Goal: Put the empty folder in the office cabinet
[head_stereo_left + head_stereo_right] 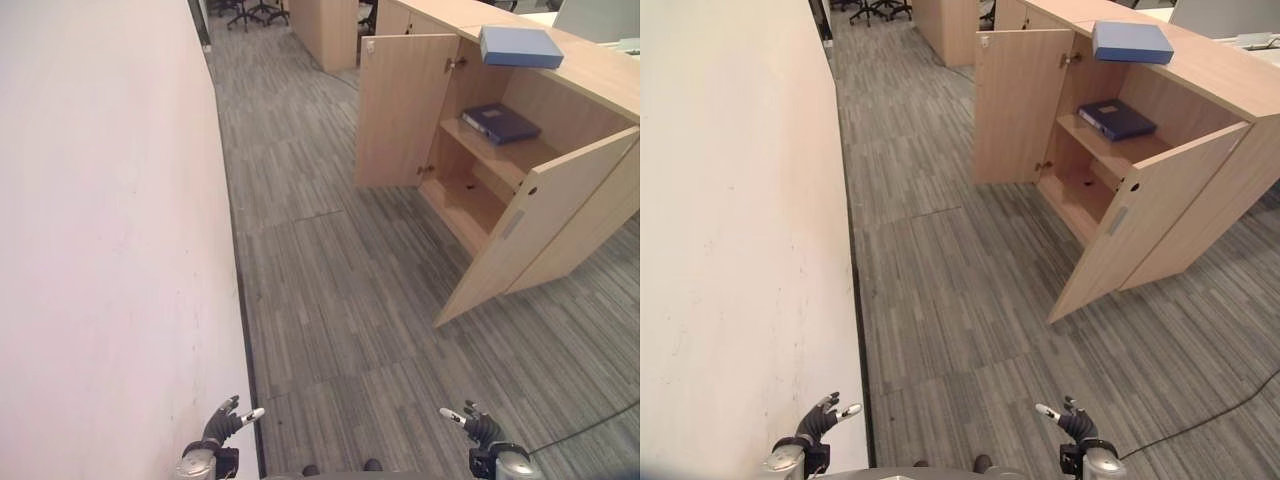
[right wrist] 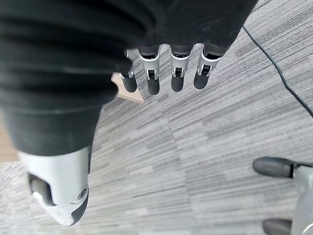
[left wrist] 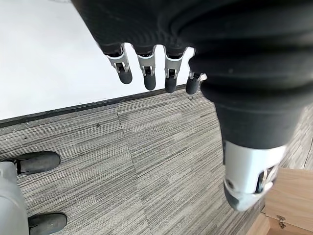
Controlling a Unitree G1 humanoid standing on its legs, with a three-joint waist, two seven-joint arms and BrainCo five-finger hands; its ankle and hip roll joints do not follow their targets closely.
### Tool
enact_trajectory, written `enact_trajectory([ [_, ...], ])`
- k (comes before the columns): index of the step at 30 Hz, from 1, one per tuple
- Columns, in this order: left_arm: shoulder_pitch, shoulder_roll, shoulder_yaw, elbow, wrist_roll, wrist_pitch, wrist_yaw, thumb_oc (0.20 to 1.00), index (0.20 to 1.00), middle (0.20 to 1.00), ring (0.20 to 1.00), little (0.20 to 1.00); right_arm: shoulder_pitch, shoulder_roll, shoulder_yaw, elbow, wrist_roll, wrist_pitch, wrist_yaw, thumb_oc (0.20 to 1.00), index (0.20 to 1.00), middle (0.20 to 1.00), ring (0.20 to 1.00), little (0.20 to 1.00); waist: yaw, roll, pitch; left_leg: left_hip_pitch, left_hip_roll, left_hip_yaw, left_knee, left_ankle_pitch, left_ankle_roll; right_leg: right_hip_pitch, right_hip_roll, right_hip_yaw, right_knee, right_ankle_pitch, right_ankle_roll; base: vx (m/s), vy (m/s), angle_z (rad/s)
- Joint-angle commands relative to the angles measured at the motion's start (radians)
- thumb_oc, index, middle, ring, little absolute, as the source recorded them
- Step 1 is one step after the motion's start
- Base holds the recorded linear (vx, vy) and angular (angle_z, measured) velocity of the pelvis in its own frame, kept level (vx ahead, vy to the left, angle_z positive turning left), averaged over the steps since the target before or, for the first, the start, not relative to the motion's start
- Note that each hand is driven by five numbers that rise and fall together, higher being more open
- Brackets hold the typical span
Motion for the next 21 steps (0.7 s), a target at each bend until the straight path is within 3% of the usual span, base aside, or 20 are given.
enact_trajectory([
  [1, -0.035, 0.031, 0.005, 0.03, -0.022, -0.038, -0.009, 1.0, 1.0, 1.0, 1.0, 1.0, -0.022, 0.002, 0.02, 0.023, -0.007, -0.029, -0.002, 1.0, 1.0, 1.0, 1.0, 1.0, 0.004, -0.037, -0.032, 0.006, 0.06, -0.009, 0.003, -0.037, -0.076, 0.013, -0.16, 0.014, 0.006, 0.019, 0.147, 0.0, 0.0, 0.0],
  [12, -0.039, 0.033, -0.004, 0.042, -0.013, -0.037, -0.011, 1.0, 1.0, 1.0, 1.0, 1.0, -0.025, -0.001, 0.037, 0.019, -0.015, -0.024, 0.006, 1.0, 1.0, 1.0, 1.0, 1.0, 0.005, -0.037, -0.032, 0.007, 0.065, -0.014, 0.003, -0.035, -0.08, 0.02, -0.153, 0.006, 0.007, 0.011, 0.141, 0.0, 0.0, 0.0],
  [21, -0.028, 0.035, -0.013, 0.007, -0.003, -0.041, -0.016, 1.0, 1.0, 1.0, 1.0, 1.0, -0.016, -0.002, 0.11, -0.151, -0.054, -0.034, 0.033, 1.0, 1.0, 1.0, 1.0, 1.0, 0.015, -0.033, -0.026, 0.001, 0.077, -0.023, 0.003, -0.024, -0.088, 0.023, -0.143, -0.007, 0.01, 0.004, 0.134, -0.01, -0.02, 0.01],
])
